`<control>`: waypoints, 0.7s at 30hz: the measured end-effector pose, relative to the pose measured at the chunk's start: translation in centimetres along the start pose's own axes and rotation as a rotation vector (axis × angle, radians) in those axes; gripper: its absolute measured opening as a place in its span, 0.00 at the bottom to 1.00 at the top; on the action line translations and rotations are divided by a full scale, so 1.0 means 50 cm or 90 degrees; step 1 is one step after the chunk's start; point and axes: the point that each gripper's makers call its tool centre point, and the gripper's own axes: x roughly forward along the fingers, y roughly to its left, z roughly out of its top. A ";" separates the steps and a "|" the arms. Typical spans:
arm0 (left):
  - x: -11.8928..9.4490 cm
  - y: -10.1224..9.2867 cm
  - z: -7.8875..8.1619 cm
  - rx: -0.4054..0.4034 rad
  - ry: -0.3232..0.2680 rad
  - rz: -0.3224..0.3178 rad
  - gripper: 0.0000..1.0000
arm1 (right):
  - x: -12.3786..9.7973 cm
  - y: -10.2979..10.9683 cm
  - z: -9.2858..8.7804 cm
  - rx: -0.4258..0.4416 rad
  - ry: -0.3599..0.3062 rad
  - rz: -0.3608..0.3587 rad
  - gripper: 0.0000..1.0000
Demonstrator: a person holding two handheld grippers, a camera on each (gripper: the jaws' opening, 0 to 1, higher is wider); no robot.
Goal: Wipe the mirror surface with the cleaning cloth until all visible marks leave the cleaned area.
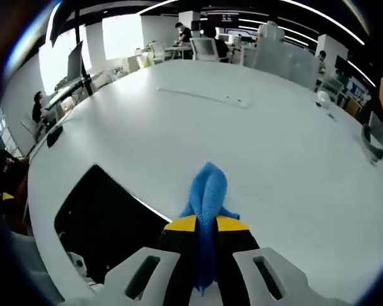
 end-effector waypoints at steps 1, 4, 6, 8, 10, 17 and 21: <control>0.000 0.000 0.000 0.000 0.000 0.000 0.93 | -0.006 -0.001 0.002 0.002 -0.001 -0.001 0.04; 0.001 0.000 0.000 0.000 -0.001 -0.002 0.93 | -0.021 -0.010 0.003 0.010 -0.007 -0.001 0.04; 0.001 0.000 0.000 -0.002 -0.002 -0.004 0.93 | -0.027 -0.010 0.003 0.030 -0.011 0.006 0.04; 0.001 -0.002 0.000 -0.008 -0.003 -0.009 0.94 | -0.036 -0.009 0.001 0.051 -0.016 0.011 0.04; 0.001 -0.003 0.000 -0.007 -0.001 -0.009 0.94 | -0.044 -0.006 -0.004 0.049 -0.015 0.010 0.04; 0.001 -0.002 -0.005 0.000 0.009 -0.009 0.93 | -0.080 -0.012 -0.006 0.070 -0.034 0.010 0.04; 0.002 -0.005 -0.005 0.002 0.011 -0.014 0.93 | -0.094 -0.026 -0.011 0.077 -0.040 0.006 0.04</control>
